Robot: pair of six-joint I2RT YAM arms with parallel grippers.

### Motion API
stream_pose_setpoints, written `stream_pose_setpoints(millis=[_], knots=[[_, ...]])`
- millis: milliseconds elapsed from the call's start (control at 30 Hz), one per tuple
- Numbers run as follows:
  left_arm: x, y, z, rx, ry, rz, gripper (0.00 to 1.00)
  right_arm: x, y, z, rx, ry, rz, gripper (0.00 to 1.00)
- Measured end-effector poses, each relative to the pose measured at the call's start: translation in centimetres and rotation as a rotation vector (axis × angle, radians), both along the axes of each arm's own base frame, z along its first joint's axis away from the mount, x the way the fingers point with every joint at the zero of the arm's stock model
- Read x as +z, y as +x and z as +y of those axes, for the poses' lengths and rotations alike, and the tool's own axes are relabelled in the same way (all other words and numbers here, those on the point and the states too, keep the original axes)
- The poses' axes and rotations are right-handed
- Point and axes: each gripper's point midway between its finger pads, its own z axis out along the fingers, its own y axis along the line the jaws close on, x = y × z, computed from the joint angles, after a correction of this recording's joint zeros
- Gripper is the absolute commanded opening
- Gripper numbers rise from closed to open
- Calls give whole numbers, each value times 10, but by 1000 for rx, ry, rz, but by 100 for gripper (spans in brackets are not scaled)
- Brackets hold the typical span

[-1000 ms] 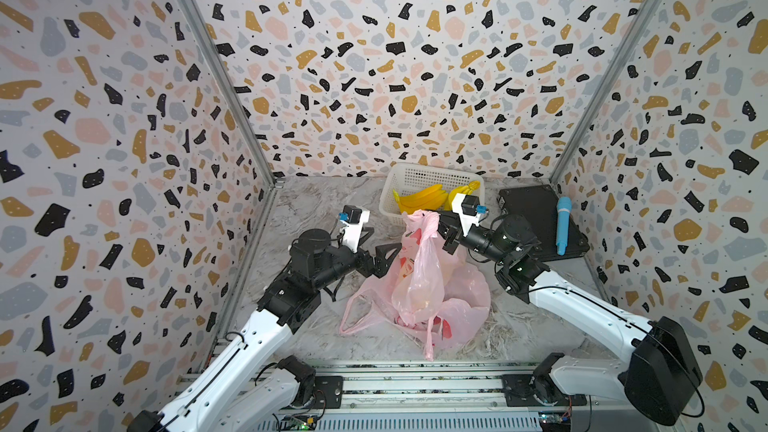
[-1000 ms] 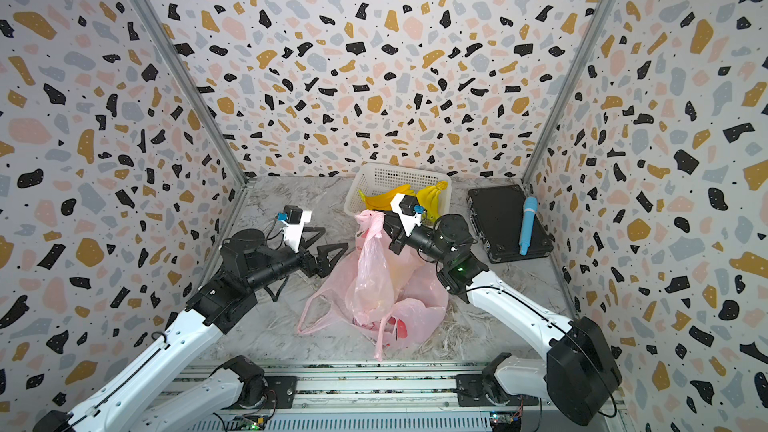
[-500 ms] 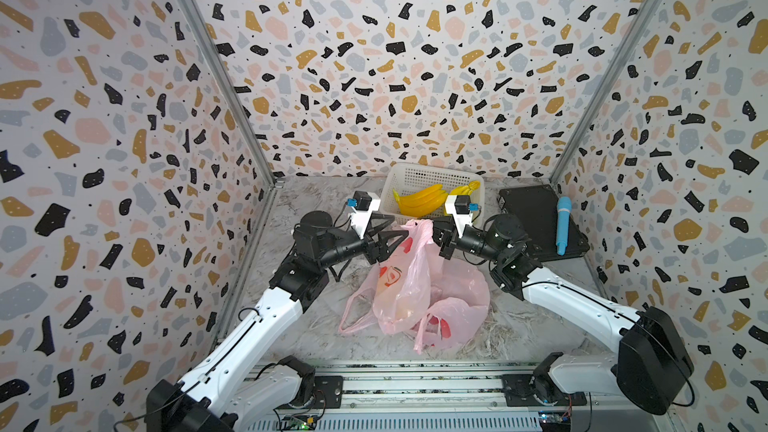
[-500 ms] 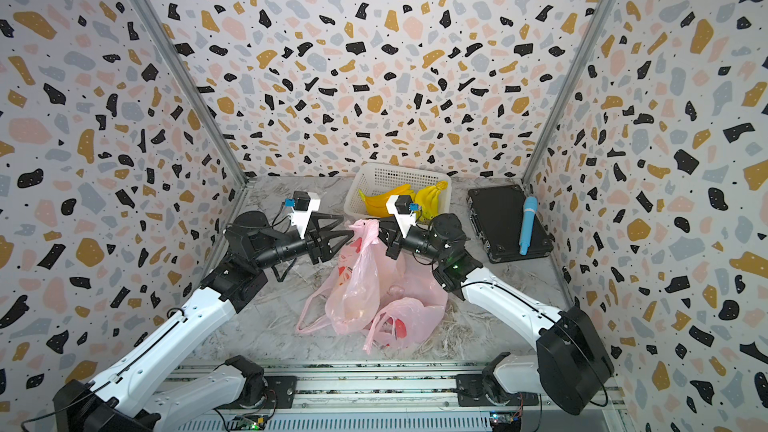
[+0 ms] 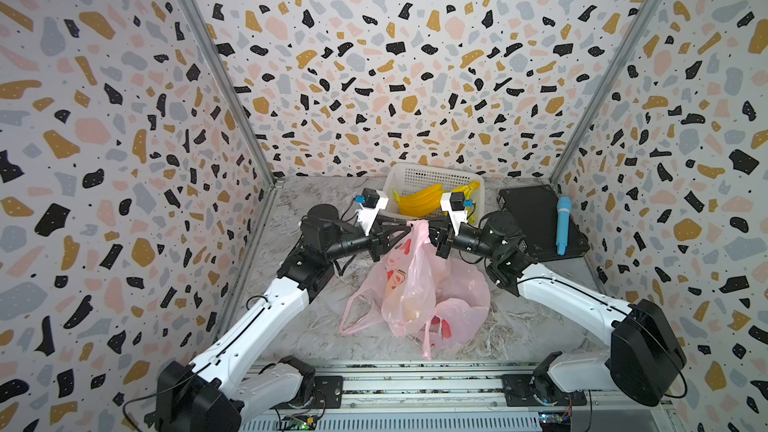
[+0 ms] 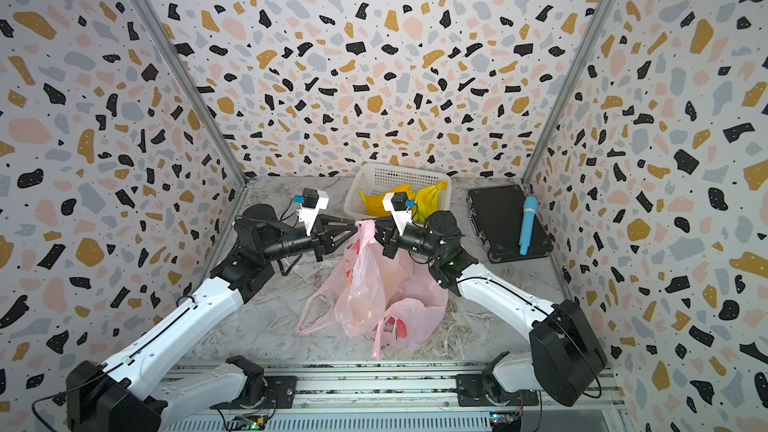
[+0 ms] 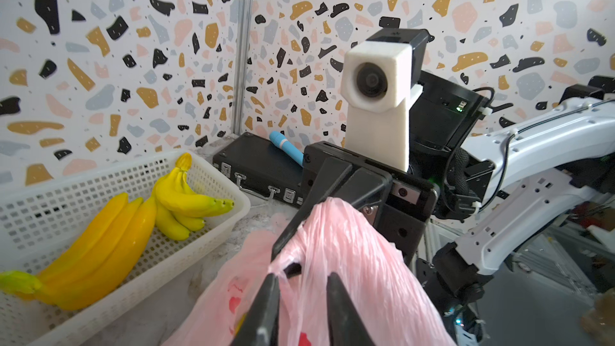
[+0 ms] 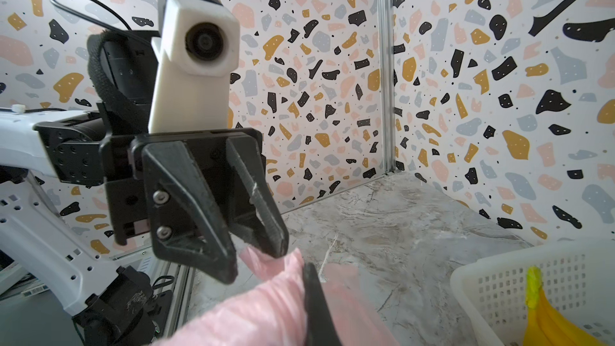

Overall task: Place the banana into a plastic bag & tie a knot
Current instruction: Cross the plastic bag at the center of the board.

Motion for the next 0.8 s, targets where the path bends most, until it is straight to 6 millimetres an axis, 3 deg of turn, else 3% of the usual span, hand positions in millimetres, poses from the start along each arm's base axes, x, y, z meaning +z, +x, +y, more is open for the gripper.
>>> stream_pose_setpoints(millis=[133,300,500,600,733,800], knots=[[-3,1,-1,-7,3,11,32,1,0,0,1,5,6,0],[-4,3,-1,-7,-2,15,28,1,-1,0,5,7,11,0],[-6,7,-1,-9,-10,31,44,2,-2,0,15,10,13,0],[-9,10,-1,-6,-6,42,44,2,-2,0,17,10,14,0],[-12,13,0,-2,-4,51,41,2,-3,0,19,11,14,0],[-13,15,1,2,-4,53,27,3,-3,0,19,12,13,0]])
